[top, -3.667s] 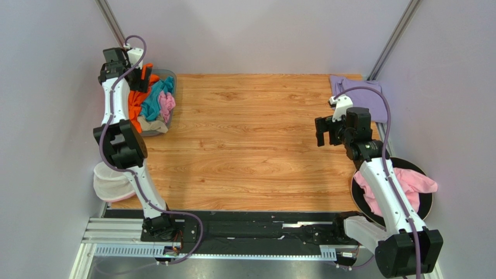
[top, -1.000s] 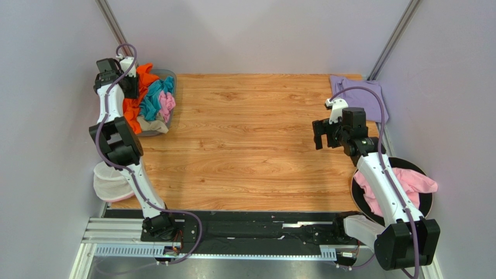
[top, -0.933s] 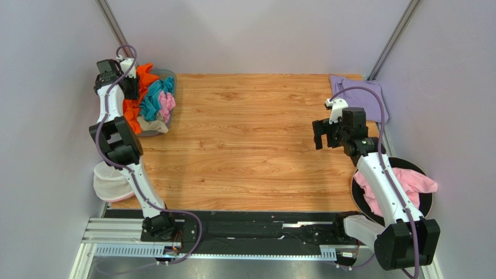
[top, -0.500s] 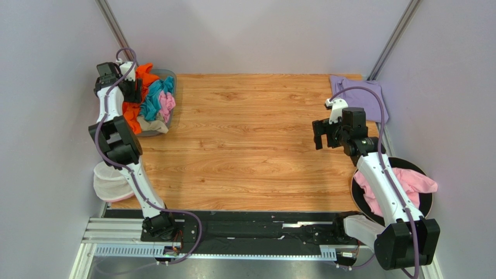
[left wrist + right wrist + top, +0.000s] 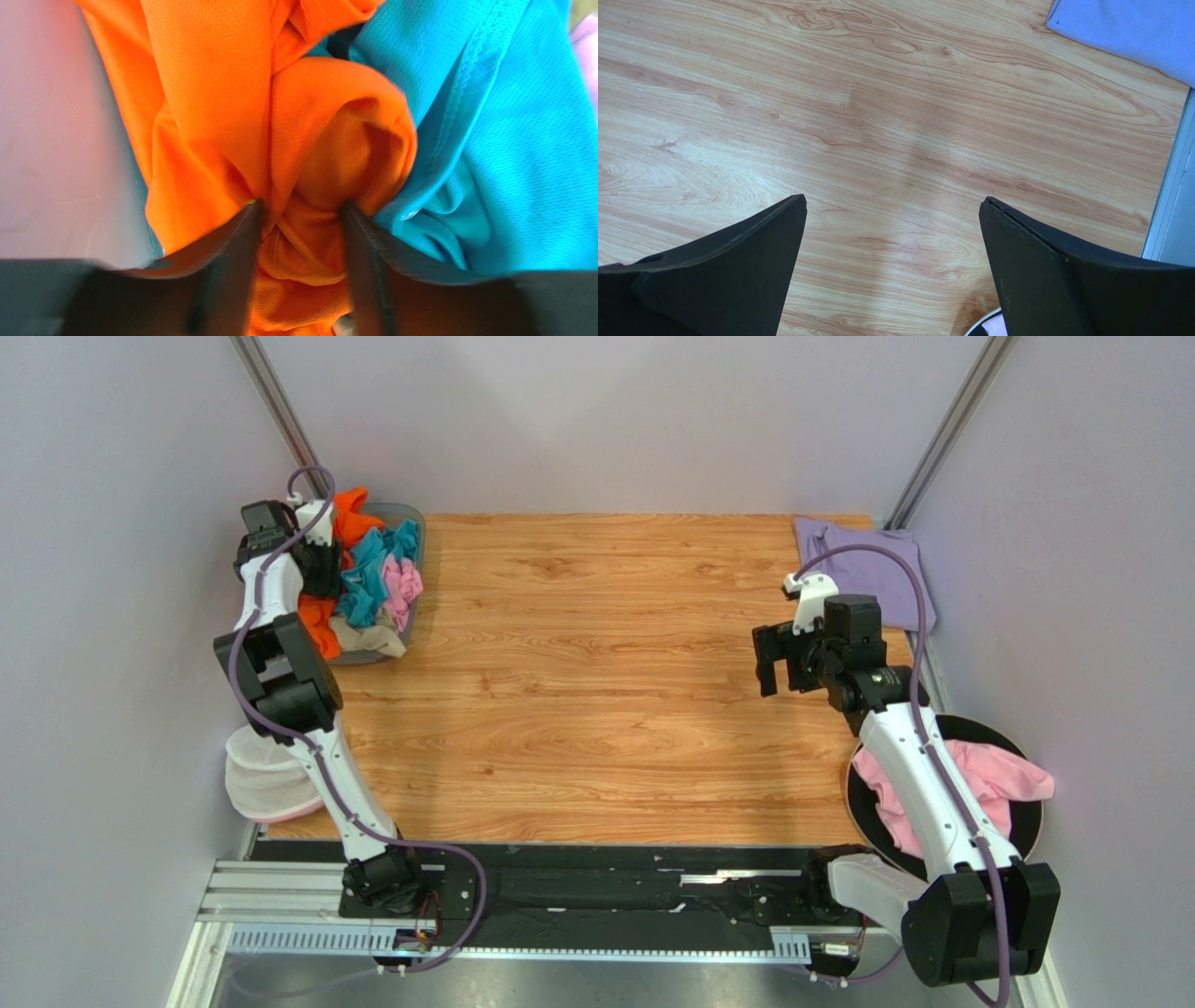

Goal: Fold and stack the t-shirts
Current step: Grab the tshirt from the pile

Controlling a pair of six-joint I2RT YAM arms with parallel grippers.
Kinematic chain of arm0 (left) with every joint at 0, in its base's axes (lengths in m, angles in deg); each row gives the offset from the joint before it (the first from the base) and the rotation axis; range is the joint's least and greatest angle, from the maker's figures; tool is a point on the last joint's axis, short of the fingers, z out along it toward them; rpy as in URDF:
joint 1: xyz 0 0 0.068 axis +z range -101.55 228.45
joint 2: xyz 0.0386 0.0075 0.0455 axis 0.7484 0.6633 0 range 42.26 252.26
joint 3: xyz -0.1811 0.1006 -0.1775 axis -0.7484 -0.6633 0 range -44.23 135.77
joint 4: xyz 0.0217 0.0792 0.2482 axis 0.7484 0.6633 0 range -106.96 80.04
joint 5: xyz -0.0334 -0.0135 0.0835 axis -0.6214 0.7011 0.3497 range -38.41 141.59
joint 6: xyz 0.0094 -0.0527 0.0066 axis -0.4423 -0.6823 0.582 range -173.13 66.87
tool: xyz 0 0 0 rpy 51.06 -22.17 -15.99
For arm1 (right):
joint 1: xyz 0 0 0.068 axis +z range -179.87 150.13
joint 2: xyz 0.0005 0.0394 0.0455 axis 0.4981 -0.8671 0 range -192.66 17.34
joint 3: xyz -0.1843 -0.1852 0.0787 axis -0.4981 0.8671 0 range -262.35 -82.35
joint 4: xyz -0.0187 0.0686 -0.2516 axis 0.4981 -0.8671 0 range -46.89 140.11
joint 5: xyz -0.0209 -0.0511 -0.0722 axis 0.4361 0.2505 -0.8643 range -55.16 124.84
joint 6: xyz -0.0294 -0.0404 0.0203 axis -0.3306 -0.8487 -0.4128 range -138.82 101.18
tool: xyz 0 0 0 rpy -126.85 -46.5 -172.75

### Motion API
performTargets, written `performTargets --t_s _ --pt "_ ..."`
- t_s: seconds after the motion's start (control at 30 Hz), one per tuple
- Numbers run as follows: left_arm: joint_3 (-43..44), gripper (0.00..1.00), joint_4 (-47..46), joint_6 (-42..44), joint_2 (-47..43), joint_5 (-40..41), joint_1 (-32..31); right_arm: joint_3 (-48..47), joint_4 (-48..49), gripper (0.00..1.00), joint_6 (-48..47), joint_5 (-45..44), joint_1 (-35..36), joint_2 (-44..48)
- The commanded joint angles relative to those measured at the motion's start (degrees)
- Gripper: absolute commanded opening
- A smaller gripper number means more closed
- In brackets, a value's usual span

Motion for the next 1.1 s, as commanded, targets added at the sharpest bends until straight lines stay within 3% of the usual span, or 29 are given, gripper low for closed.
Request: performTargets --t_s 0.0,0.07,0.1,0.13,0.33,0.67,0.93,1.07 --pt "-1.81 0.40 -1.01 1.45 -0.50 0.47 0.87 -2.16 1.26 1.00 -0.28 -0.47 0.23 -0.01" --pt "-1.90 0.25 -0.83 1.71 -0.32 0.56 0.87 -2.16 1.35 1.00 -0.28 -0.47 0.14 -0.01" --pt "-1.90 0.03 -0.83 1.71 -0.23 0.65 0.87 -2.16 1.26 1.00 -0.28 -0.56 0.22 -0.10" --pt "-1.99 0.00 -0.74 1.54 -0.32 0.82 0.87 -2.16 1.17 1.00 -0.28 -0.56 0.23 -0.10" --pt "-2.78 0.00 0.04 -0.74 -4.88 -3.12 0.95 -2.16 1.26 1.00 -0.28 -0.56 0.23 -0.63" --pt "-3.13 0.00 4.35 -6.46 -25.87 -16.22 0.52 -2.34 1.09 1.00 -0.28 -0.30 0.14 -0.80" --pt "-4.71 0.00 8.04 -5.93 -31.52 -19.13 -0.98 -2.34 1.09 1.00 -0.28 -0.12 0.31 -0.89" --pt "-6.56 0.00 7.26 -4.44 -31.44 -15.98 -2.38 -2.25 1.08 1.00 -0.19 -0.03 0.31 -0.80"
